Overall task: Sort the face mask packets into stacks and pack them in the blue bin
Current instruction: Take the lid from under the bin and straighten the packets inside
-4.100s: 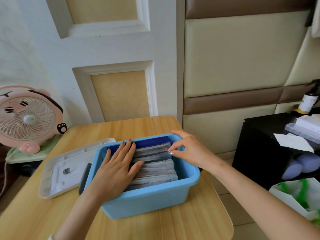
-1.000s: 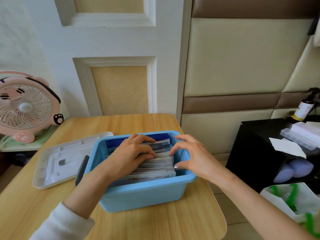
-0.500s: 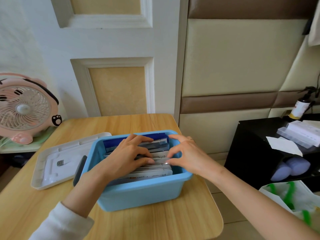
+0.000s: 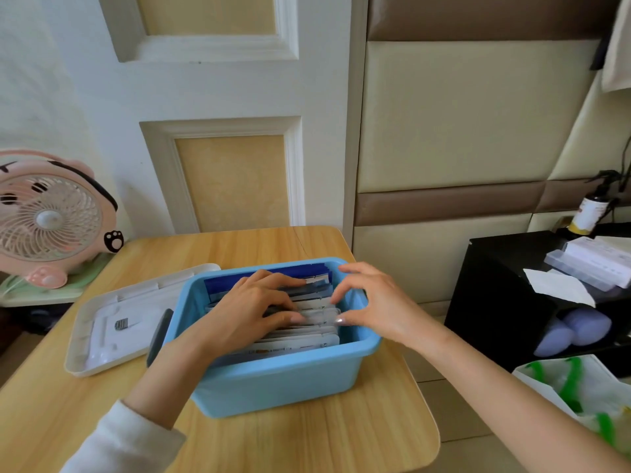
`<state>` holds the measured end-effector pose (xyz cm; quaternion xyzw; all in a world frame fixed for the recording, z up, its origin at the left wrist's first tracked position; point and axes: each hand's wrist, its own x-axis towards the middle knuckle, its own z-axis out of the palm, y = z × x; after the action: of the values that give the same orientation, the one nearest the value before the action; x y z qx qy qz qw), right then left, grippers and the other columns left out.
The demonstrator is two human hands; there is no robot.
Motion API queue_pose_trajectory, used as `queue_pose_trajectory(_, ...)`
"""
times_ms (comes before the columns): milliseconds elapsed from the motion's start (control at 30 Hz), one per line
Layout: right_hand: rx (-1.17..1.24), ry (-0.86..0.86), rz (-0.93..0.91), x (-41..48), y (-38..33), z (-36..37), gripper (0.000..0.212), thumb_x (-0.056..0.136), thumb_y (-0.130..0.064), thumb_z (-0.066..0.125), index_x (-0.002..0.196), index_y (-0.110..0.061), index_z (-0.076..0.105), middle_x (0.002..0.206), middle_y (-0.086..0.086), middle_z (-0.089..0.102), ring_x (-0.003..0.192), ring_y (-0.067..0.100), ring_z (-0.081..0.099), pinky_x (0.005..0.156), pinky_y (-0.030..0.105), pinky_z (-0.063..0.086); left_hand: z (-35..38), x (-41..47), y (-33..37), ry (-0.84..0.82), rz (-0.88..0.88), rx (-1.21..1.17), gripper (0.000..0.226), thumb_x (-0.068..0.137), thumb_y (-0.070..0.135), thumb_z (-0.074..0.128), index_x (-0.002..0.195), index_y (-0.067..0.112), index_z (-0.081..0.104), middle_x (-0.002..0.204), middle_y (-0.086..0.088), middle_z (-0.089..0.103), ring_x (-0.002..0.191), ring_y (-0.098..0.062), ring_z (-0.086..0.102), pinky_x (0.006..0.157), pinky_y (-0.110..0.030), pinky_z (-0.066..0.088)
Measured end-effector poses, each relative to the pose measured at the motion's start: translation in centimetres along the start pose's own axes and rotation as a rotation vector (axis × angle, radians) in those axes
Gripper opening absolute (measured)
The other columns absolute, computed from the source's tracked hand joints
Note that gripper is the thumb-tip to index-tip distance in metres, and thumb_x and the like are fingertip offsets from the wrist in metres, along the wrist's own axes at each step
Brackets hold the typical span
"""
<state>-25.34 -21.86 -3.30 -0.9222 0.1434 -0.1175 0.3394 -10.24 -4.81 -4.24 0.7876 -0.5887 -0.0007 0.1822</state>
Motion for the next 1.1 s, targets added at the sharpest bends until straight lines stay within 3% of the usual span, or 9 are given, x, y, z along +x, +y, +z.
queue_pose_trajectory(100,0.110,0.017,0.012,-0.8,0.1,-0.7,0.020,0.074,-0.010,0.076,0.075,-0.025,0.064,0.126,-0.017,0.041,0.124,0.002,0.036,0.111,0.036,0.032,-0.2,-0.2,0.3,0.004,-0.026,-0.068,0.041,0.074,0.069,0.041,0.087,0.037,0.063,0.130,0.024,0.047,0.119,0.001,0.039,0.104,-0.034,0.035)
queue_pose_trajectory(167,0.097,0.008,0.004,-1.2,0.0,-0.5,0.020,0.074,-0.009,0.076,0.075,-0.027,0.067,0.135,-0.015,0.039,0.131,0.005,0.033,0.112,0.035,0.030,-0.2,-0.2,0.4,0.055,-0.021,-0.112,0.010,0.083,0.044,0.060,0.086,0.038,0.053,0.127,0.020,0.052,0.118,-0.002,0.045,0.102,-0.035,0.039)
queue_pose_trajectory(233,0.054,-0.001,-0.006,-1.4,-0.1,-0.3,0.020,0.075,-0.012,0.076,0.080,-0.030,0.069,0.145,-0.015,0.031,0.138,0.006,0.025,0.114,0.034,0.025,-0.2,-0.3,0.5,0.095,-0.013,-0.159,0.022,0.086,0.022,0.064,0.087,0.036,0.047,0.125,0.016,0.055,0.117,-0.003,0.048,0.100,-0.033,0.042)
queue_pose_trajectory(333,-0.002,-0.086,-0.018,-1.6,-0.3,-0.4,0.019,0.074,-0.021,0.077,0.085,-0.035,0.069,0.150,-0.017,0.023,0.139,0.005,0.016,0.112,0.032,0.019,-0.3,-0.2,0.6,0.085,0.029,-0.121,0.019,0.088,0.015,0.062,0.086,0.032,0.053,0.125,0.015,0.054,0.117,-0.005,0.045,0.101,-0.033,0.039)
queue_pose_trajectory(467,-0.062,-0.093,-0.053,-1.3,-0.6,0.2,0.013,0.076,-0.025,0.076,0.084,-0.033,0.071,0.151,-0.017,0.023,0.136,0.004,0.013,0.107,0.026,0.015,-0.1,-0.3,0.2,0.058,0.041,-0.114,0.014,0.087,0.028,0.053,0.086,0.033,0.067,0.128,0.015,0.051,0.120,-0.004,0.041,0.103,-0.037,0.036)
queue_pose_trajectory(600,-0.135,-0.119,-0.076,-1.0,-0.6,0.3,0.018,0.074,-0.031,0.076,0.091,-0.024,0.075,0.152,-0.017,0.021,0.135,0.004,0.010,0.102,0.023,0.012,0.1,-0.4,0.2,0.018,0.054,-0.115,0.039,0.078,0.061,0.042,0.092,0.037,0.070,0.131,0.022,0.047,0.123,-0.001,0.037,0.105,-0.037,0.033)
queue_pose_trajectory(700,-0.156,-0.109,-0.096,-0.9,-0.8,0.7,0.009,0.079,-0.029,0.073,0.083,-0.022,0.075,0.148,-0.017,0.027,0.134,0.006,0.012,0.100,0.022,0.012,0.0,-0.4,0.4,-0.026,0.053,-0.120,0.057,0.072,0.080,0.036,0.094,0.039,0.069,0.133,0.024,0.043,0.124,0.002,0.034,0.107,-0.036,0.030)
queue_pose_trajectory(933,-0.149,-0.050,-0.099,-1.1,-0.1,0.5,0.007,0.083,-0.023,0.069,0.080,-0.019,0.074,0.141,-0.016,0.035,0.132,0.003,0.023,0.098,0.018,0.017,-0.3,-0.4,0.8,-0.068,0.031,-0.088,0.075,0.071,0.086,0.020,0.101,0.036,0.068,0.127,0.023,0.047,0.117,0.004,0.037,0.104,-0.033,0.032)
queue_pose_trajectory(1100,-0.182,-0.071,-0.093,-0.9,-0.3,0.4,0.005,0.081,-0.022,0.071,0.085,-0.020,0.073,0.144,-0.014,0.033,0.135,0.005,0.024,0.103,0.020,0.020,-0.7,-0.5,0.9,-0.110,0.027,-0.107,0.071,0.062,0.089,0.030,0.100,0.039,0.064,0.128,0.029,0.040,0.120,0.005,0.032,0.106,-0.027,0.027)
